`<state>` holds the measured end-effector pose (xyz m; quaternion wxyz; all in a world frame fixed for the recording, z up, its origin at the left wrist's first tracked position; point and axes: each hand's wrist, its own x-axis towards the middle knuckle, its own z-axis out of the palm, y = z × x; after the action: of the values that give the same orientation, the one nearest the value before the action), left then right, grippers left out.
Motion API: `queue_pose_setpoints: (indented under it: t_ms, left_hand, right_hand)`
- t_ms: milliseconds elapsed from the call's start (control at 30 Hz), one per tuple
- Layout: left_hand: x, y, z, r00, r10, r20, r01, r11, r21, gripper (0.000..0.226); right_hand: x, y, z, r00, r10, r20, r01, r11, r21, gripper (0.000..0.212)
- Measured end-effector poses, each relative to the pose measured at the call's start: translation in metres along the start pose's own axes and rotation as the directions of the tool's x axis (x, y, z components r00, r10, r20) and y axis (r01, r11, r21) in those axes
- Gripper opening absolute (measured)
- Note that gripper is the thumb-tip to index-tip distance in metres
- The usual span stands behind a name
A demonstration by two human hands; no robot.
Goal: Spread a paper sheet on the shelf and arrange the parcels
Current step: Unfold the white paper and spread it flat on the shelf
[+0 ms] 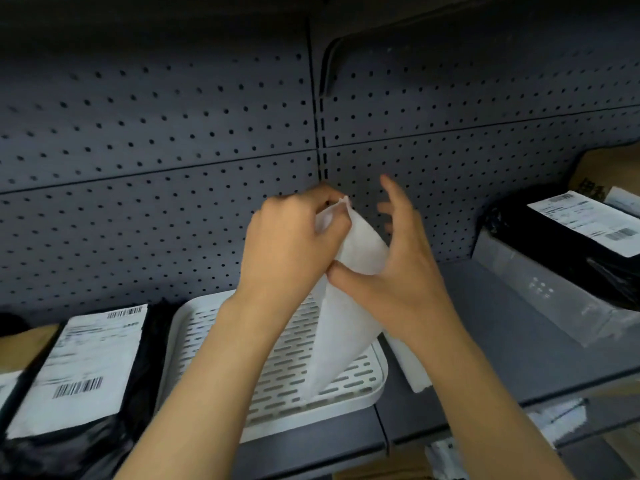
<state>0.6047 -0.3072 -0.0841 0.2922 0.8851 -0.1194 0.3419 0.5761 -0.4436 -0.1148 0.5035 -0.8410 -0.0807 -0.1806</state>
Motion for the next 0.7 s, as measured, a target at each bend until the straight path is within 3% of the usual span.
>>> queue_pose_setpoints:
  t_ms: [233, 300, 400, 533, 600, 700]
  left_hand:
    - [-0.002, -0.009, -0.03, 0.994, 0.002, -0.113, 0.007, 0.997, 0.077, 0.022]
    - [-0.003, -0.009, -0.038, 0.988, 0.005, -0.153, 0.007, 0.997, 0.082, 0.021]
    - [-0.002, -0.006, -0.053, 0.984, 0.009, -0.179, 0.011, 0.994, 0.107, 0.02]
    - [-0.002, -0.018, -0.092, 0.977, -0.131, -0.17, 0.138, 0.99, 0.034, 0.016]
    - [-0.002, -0.034, -0.113, 0.958, -0.253, -0.139, 0.248, 0.967, -0.052, 0.007]
    - [-0.01, -0.058, -0.136, 0.928, -0.361, -0.09, 0.34, 0.921, -0.191, 0.027]
  right_hand:
    - [-0.002, -0.014, 0.015, 0.993, -0.049, -0.109, 0.017, 0.959, -0.283, 0.095]
    - [-0.007, -0.02, 0.02, 0.997, -0.015, -0.074, -0.005, 0.965, -0.263, 0.098]
    - [-0.012, -0.027, 0.027, 0.999, -0.025, 0.021, 0.031, 0.929, -0.369, 0.098]
    - [-0.002, -0.017, 0.006, 0.986, 0.148, 0.081, -0.092, 0.871, -0.482, 0.046]
    - [0.004, -0.008, -0.011, 0.963, 0.25, 0.098, -0.199, 0.912, -0.36, 0.016]
    - [0.01, 0.0, -0.031, 0.929, 0.287, 0.234, -0.294, 0.956, -0.007, 0.006]
